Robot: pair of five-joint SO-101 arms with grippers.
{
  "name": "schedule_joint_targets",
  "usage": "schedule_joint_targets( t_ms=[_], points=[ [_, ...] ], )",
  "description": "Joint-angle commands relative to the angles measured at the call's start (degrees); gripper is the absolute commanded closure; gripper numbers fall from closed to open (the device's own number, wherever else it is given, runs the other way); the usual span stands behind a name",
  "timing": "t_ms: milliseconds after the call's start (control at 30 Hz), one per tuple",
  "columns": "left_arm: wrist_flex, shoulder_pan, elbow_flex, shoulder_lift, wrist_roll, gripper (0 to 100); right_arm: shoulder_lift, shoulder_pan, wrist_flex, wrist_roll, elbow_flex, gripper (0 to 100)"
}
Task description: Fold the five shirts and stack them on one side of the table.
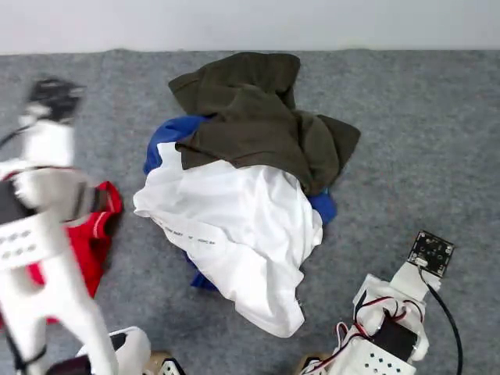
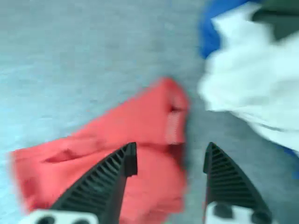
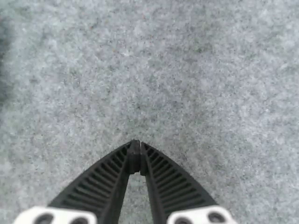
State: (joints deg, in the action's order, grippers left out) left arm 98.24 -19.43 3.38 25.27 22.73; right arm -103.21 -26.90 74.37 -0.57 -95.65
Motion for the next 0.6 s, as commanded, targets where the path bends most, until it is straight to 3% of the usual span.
schedule_joint_targets(
  t_ms=[0, 267, 567],
  points=[
    [2.3, 13.2, -1.9, -4.7, -6.5, 76, -0.1, -0.9, 0.2, -0.4, -0.8, 98.7],
    [2.2, 33.2, -2.0, -23.4, -11.4, 75, -0.1, -0.9, 0.2, -0.4, -0.8, 98.7],
    [1.0, 41.2, -3.6, -37.9, -10.1, 72, -0.1, -0.9, 0.2, -0.4, -0.8, 98.7]
  ],
)
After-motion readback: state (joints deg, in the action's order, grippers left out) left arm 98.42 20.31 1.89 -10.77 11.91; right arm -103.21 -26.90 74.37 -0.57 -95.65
